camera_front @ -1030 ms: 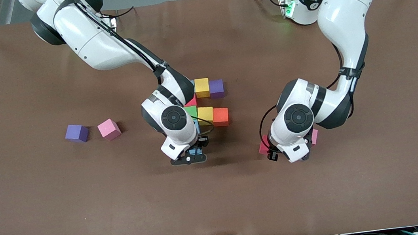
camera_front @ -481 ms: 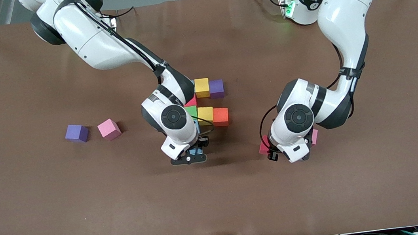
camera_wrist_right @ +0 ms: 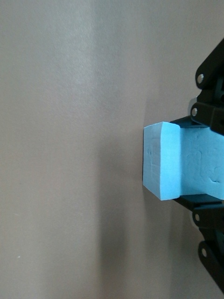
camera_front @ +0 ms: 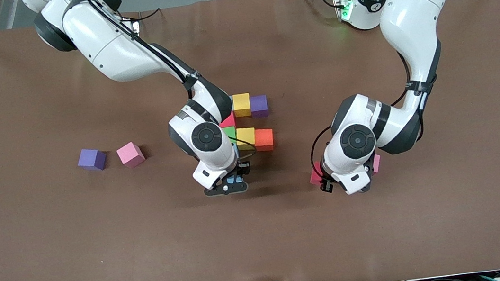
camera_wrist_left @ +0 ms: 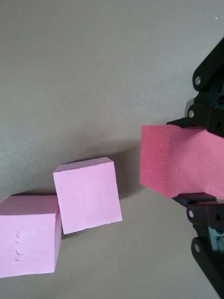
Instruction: Arrange 11 blocks into digit 3
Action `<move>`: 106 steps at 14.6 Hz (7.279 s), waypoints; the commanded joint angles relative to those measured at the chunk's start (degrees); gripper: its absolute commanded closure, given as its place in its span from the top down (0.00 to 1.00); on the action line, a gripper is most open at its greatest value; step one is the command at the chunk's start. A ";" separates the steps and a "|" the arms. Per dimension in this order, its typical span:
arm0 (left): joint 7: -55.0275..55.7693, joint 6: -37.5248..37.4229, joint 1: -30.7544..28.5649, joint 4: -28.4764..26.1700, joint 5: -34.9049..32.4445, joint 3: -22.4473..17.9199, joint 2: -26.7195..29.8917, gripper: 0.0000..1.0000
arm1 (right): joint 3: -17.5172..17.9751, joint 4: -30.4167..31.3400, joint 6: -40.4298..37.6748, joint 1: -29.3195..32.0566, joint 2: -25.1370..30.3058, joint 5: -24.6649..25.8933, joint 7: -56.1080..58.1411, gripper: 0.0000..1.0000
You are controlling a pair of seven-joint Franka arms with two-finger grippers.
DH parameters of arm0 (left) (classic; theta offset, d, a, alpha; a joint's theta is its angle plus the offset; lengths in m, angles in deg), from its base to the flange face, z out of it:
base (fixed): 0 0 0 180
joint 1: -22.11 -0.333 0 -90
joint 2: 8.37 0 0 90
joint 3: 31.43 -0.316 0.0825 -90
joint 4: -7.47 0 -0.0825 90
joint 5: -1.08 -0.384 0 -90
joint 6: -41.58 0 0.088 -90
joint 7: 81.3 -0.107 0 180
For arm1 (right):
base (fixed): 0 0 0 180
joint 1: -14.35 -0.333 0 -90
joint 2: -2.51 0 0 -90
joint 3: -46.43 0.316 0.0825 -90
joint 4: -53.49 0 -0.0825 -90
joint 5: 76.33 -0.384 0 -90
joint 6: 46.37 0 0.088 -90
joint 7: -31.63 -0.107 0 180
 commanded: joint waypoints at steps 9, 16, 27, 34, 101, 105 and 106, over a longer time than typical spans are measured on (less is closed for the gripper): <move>0.24 -0.92 -0.03 -0.33 0.61 -0.06 0.59 0.30 | -0.08 6.03 1.15 0.12 3.70 -0.17 -1.09 0.02; 0.15 -0.91 0.06 -0.33 0.61 -0.06 0.51 0.30 | -0.17 5.85 1.07 0.12 3.52 -0.09 -1.88 0.02; 0.24 -0.83 0.15 -0.33 0.61 -0.06 0.42 0.30 | -0.34 5.85 -0.25 0.30 3.61 0.27 -1.54 0.02; 0.15 -0.83 0.15 -0.33 0.61 -0.06 0.07 0.30 | -0.25 5.67 0.18 0.04 3.52 0.00 -2.24 0.02; 37.15 19.47 11.39 2.13 2.18 -0.06 -6.26 0.30 | 9.77 1.89 -35.41 44.94 22.94 -1.84 26.41 1.00; 37.06 19.56 13.15 2.13 2.28 -0.06 -7.66 0.30 | 9.85 1.89 -35.50 46.27 24.53 0.44 28.43 1.00; 36.89 20.00 14.11 2.13 2.28 -0.14 -7.84 0.30 | 9.77 1.89 -35.93 46.35 24.70 0.53 28.87 1.00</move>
